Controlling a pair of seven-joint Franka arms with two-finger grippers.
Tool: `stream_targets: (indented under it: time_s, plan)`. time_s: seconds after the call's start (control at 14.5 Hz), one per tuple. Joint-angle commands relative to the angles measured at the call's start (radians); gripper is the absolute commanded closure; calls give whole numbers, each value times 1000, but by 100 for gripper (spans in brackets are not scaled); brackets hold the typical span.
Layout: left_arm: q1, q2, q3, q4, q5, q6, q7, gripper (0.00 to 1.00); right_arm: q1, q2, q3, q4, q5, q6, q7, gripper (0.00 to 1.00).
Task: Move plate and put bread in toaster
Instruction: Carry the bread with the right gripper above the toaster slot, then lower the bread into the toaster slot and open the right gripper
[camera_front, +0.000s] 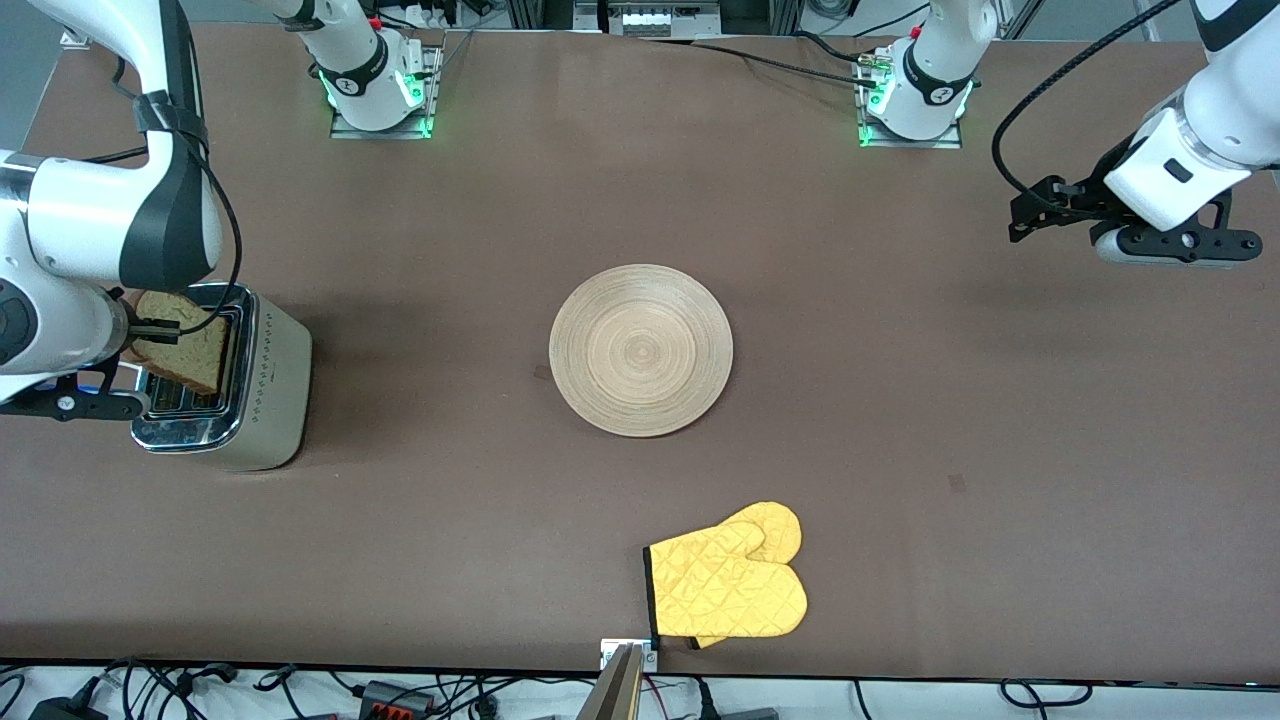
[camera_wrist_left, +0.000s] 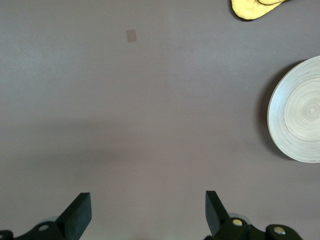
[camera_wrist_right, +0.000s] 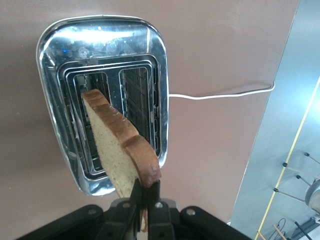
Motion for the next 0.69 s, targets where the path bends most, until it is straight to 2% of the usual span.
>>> stream_targets:
  time_s: [0.0, 0.48, 0.55, 0.62]
  plan:
    - [2, 2, -9, 24, 26, -17, -3, 0, -13, 3, 3, -10, -9, 24, -21, 100]
    - [5, 13, -6, 41, 30, -7, -3, 0, -8, 16, 8, -36, 19, 51, -20, 100]
    - [7, 16, -4, 41, 30, -6, -1, 0, -7, 20, 8, -39, 22, 60, -21, 95]
    - [8, 15, -4, 41, 30, -6, -1, 0, -7, 32, 8, -39, 21, 66, -26, 57]
